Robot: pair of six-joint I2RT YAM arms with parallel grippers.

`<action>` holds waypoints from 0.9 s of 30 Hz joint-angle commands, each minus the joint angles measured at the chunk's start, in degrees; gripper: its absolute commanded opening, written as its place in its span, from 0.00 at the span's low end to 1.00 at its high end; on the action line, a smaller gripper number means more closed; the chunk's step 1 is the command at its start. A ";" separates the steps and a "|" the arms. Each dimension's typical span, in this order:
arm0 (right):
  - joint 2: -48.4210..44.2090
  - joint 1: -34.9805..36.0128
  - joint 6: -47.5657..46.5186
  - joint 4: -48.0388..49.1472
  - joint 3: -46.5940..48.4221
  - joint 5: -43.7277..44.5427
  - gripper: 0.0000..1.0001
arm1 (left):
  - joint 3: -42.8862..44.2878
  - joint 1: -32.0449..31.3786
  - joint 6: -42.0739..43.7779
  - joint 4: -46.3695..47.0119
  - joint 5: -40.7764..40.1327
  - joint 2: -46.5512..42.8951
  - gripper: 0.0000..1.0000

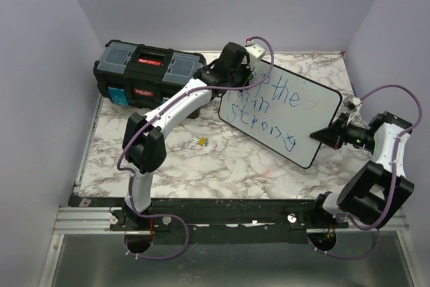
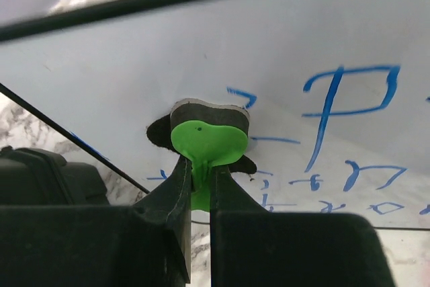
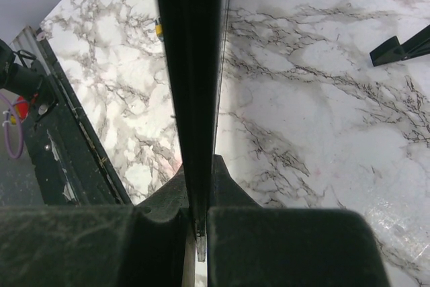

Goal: Erase the whiteboard
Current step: Erase the whiteboard at the center of the board.

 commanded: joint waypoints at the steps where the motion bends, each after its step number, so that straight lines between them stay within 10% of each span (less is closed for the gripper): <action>1: -2.32 0.79 -4.00 -0.68 -0.08 -2.20 0.01 | 6.58 -0.45 0.79 0.72 -0.11 0.89 0.00; 18: -2.60 0.73 -3.99 -0.64 -0.19 -2.07 0.01 | -5.92 -2.14 2.80 4.70 -1.38 -1.32 0.00; 27: -2.78 0.78 -3.85 -0.66 -0.13 -2.25 0.01 | 5.79 -1.37 3.85 -1.06 -1.58 1.15 0.00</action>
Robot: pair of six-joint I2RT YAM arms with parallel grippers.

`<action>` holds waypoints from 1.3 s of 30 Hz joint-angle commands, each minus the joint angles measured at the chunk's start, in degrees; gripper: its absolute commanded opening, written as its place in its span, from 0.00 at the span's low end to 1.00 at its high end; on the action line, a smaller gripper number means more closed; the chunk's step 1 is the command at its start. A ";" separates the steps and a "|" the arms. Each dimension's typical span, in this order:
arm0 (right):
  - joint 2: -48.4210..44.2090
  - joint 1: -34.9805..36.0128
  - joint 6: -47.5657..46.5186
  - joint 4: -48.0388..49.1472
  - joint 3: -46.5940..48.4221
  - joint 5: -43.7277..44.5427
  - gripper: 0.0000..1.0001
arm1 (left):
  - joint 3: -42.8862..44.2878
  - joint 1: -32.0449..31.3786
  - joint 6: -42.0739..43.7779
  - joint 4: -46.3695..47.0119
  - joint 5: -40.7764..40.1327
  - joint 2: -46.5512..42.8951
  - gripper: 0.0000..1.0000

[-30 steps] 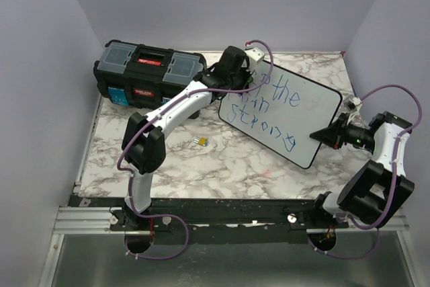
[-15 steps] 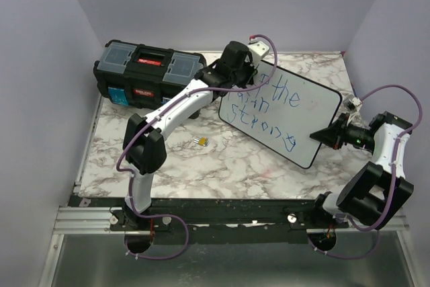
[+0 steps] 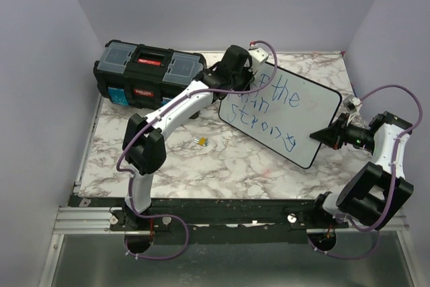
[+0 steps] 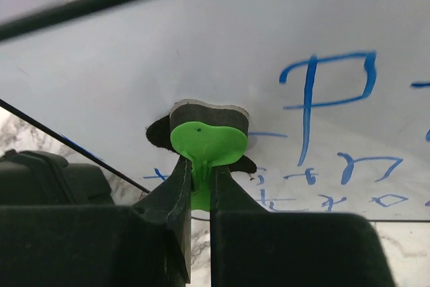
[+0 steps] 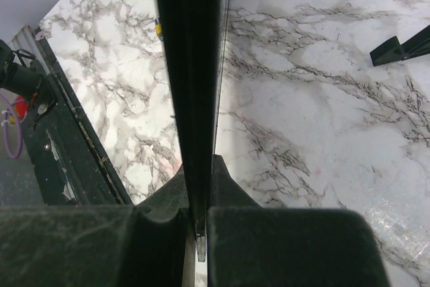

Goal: Erase the whiteboard
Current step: Erase the whiteboard at the center of the board.

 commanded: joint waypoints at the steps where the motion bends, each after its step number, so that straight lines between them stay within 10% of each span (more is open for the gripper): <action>1: -2.01 0.73 -4.34 -0.51 -0.11 -2.40 0.01 | 8.06 0.20 0.75 -2.83 0.15 2.10 0.00; 16: -2.04 0.72 -4.42 -0.51 -0.15 -2.32 0.01 | -5.51 -0.43 1.59 0.82 2.15 -1.84 0.00; 29: -2.01 0.77 -4.57 -0.53 -0.15 -2.23 0.01 | 5.24 1.41 0.31 -2.44 4.61 0.20 0.00; 39: -2.08 0.80 -4.54 -0.50 -0.22 -2.15 0.01 | -2.30 -2.12 -1.42 1.11 5.32 -1.55 0.00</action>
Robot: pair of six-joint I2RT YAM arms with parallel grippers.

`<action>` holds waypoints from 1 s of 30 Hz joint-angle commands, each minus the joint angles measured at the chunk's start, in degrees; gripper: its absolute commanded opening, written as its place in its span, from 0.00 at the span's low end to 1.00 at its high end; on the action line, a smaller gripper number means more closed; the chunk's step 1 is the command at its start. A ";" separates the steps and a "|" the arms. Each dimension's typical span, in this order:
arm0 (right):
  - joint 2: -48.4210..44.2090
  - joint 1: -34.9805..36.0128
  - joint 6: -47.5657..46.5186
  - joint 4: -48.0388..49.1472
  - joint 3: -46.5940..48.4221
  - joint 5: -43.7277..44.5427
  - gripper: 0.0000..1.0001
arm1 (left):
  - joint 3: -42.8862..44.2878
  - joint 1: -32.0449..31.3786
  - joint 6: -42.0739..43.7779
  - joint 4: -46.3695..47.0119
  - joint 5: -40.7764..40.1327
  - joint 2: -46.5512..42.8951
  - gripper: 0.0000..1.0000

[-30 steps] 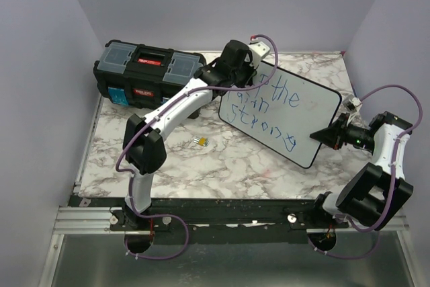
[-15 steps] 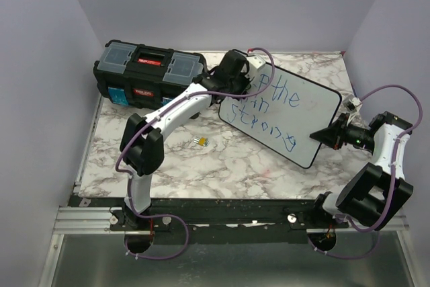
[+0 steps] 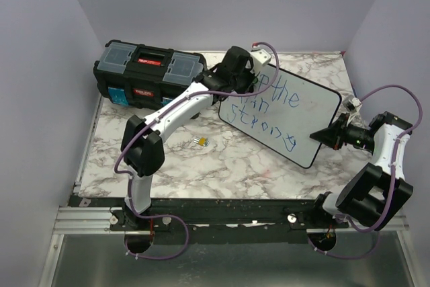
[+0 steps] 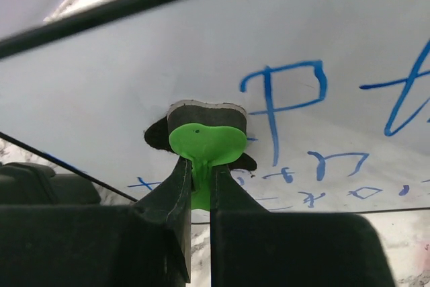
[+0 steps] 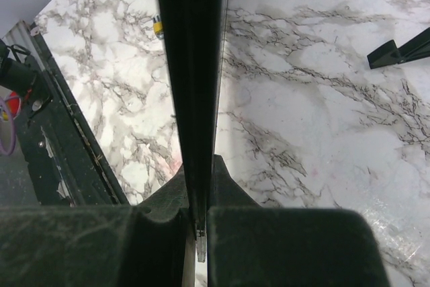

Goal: Erase the whiteboard
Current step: Erase the whiteboard at the center of the board.

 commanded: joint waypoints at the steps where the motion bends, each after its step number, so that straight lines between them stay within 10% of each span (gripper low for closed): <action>1: -1.49 0.76 -2.70 -0.70 -0.11 -2.23 0.01 | -5.94 -1.86 -1.57 3.06 2.07 -1.05 0.00; 30: -1.93 0.76 -2.61 -0.68 -0.11 -2.34 0.01 | -6.47 -4.88 -6.73 5.09 -7.89 -2.21 0.00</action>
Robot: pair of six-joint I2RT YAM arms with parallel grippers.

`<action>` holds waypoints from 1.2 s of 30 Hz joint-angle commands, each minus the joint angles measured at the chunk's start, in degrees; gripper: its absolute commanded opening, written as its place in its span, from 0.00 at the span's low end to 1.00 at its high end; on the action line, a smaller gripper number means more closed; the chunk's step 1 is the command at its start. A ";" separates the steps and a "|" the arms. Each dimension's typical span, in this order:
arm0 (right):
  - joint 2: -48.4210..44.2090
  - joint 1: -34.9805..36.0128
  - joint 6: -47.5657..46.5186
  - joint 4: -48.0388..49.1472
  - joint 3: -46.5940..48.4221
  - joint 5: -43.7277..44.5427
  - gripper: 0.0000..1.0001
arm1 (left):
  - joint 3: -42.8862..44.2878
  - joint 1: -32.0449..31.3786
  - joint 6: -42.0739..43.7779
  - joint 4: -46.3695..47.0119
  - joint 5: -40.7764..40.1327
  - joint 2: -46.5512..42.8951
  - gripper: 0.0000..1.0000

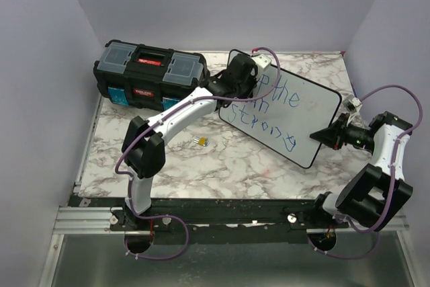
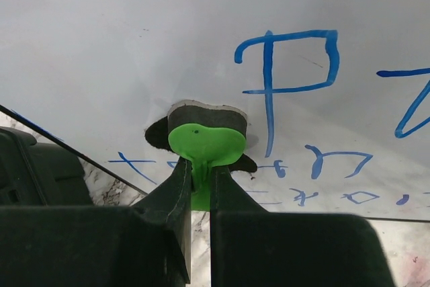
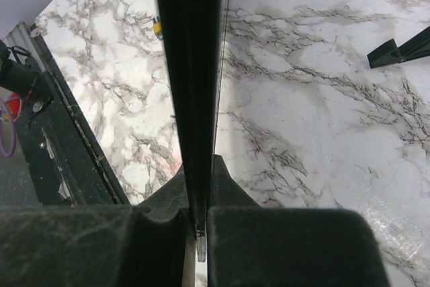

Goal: Erase the whiteboard
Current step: Erase the whiteboard at the center of the board.

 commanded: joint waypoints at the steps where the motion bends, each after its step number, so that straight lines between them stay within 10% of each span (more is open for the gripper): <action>1: -1.60 0.71 -3.53 -0.73 -0.03 -2.32 0.01 | -3.27 -2.66 -1.24 4.82 -1.39 -1.68 0.00; 23: -1.88 0.72 -3.53 -0.72 -0.07 -2.24 0.01 | 7.86 -1.44 1.78 0.14 2.48 1.05 0.00; 36: -1.86 0.72 -3.62 -0.77 -0.22 -2.14 0.01 | -4.65 -2.26 -0.98 4.72 2.35 0.35 0.00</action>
